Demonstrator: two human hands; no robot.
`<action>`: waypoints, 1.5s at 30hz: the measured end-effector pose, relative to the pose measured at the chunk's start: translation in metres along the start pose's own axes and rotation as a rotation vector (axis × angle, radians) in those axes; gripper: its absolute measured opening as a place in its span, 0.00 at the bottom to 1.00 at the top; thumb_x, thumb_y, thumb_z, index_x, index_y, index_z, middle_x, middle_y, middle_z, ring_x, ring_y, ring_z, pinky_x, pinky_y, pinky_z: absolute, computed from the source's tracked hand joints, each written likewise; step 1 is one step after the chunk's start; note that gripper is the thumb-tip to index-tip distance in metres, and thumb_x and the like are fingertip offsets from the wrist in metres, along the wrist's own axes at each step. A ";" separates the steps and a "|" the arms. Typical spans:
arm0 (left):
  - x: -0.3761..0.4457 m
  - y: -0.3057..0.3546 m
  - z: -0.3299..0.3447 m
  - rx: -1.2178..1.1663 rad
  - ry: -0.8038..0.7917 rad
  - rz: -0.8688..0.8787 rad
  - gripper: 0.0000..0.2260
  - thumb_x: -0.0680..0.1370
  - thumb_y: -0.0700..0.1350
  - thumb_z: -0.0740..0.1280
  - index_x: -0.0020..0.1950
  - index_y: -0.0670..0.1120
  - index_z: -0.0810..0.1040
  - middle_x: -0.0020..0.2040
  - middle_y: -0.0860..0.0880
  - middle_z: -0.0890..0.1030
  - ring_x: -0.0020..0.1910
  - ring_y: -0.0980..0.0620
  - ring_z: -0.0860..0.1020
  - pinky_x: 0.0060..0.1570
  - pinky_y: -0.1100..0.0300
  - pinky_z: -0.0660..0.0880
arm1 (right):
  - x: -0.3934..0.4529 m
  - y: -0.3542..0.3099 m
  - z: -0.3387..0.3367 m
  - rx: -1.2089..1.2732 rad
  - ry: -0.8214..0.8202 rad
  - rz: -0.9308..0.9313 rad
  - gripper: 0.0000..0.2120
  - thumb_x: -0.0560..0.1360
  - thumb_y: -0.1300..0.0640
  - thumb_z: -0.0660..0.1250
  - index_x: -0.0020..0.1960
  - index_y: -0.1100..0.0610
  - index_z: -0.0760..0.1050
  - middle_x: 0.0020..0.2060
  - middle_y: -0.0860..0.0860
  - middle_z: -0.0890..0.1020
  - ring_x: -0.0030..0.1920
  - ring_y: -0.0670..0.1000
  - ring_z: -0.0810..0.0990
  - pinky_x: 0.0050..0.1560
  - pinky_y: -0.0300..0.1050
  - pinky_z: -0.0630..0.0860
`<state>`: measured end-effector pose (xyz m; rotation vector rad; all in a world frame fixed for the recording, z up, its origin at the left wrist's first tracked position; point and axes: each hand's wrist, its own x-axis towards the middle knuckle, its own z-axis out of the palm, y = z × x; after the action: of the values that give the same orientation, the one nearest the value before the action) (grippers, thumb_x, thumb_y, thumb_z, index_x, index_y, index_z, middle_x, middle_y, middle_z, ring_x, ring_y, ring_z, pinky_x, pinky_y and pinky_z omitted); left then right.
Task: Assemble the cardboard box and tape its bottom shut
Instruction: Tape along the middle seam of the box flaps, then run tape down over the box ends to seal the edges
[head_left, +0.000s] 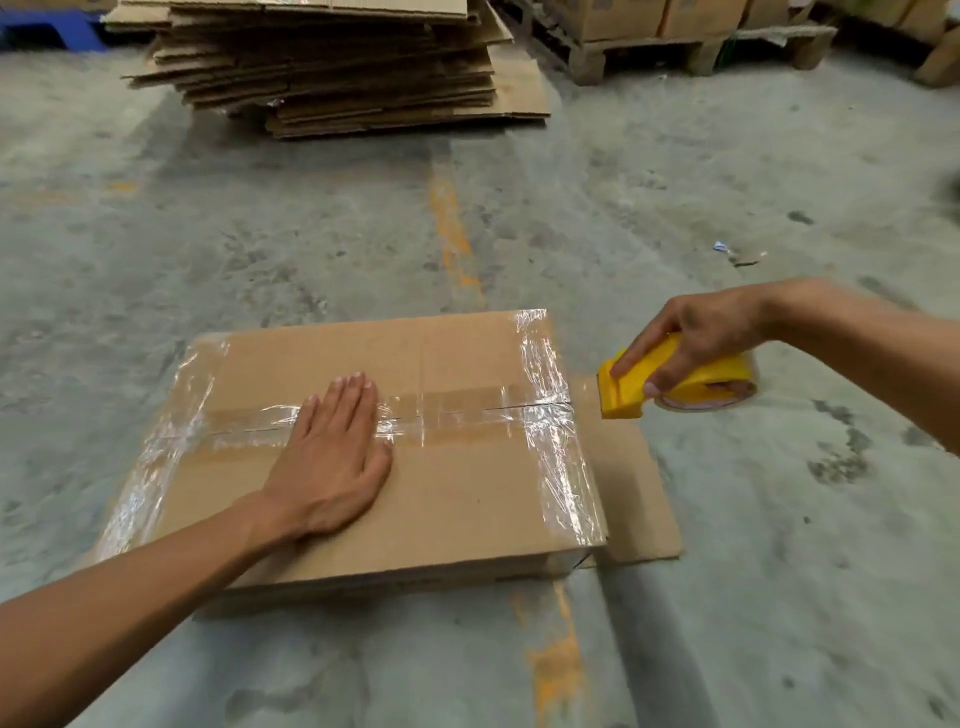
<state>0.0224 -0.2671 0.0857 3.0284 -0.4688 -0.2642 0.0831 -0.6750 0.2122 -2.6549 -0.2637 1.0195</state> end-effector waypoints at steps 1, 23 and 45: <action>0.002 0.010 -0.004 0.001 0.003 -0.020 0.35 0.77 0.63 0.38 0.80 0.46 0.37 0.80 0.46 0.36 0.78 0.48 0.34 0.76 0.49 0.36 | 0.003 0.001 0.000 0.009 0.000 -0.005 0.17 0.67 0.46 0.78 0.53 0.33 0.81 0.31 0.27 0.79 0.38 0.41 0.79 0.44 0.38 0.73; 0.079 0.146 0.004 -0.018 0.062 0.509 0.24 0.82 0.58 0.43 0.79 0.61 0.53 0.81 0.55 0.46 0.80 0.48 0.40 0.76 0.43 0.39 | 0.016 0.042 0.086 0.031 -0.414 0.356 0.17 0.68 0.49 0.77 0.54 0.53 0.85 0.47 0.49 0.86 0.43 0.48 0.81 0.45 0.42 0.80; 0.082 0.047 -0.191 -1.573 -0.553 -0.168 0.31 0.78 0.68 0.55 0.60 0.42 0.78 0.55 0.42 0.84 0.49 0.42 0.84 0.41 0.54 0.80 | -0.057 -0.128 -0.084 0.781 0.049 -0.257 0.23 0.70 0.48 0.70 0.65 0.48 0.75 0.25 0.50 0.81 0.17 0.45 0.69 0.21 0.37 0.70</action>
<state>0.1198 -0.3294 0.2650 1.4128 0.0522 -0.9204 0.0888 -0.5858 0.3493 -1.8796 -0.1462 0.7627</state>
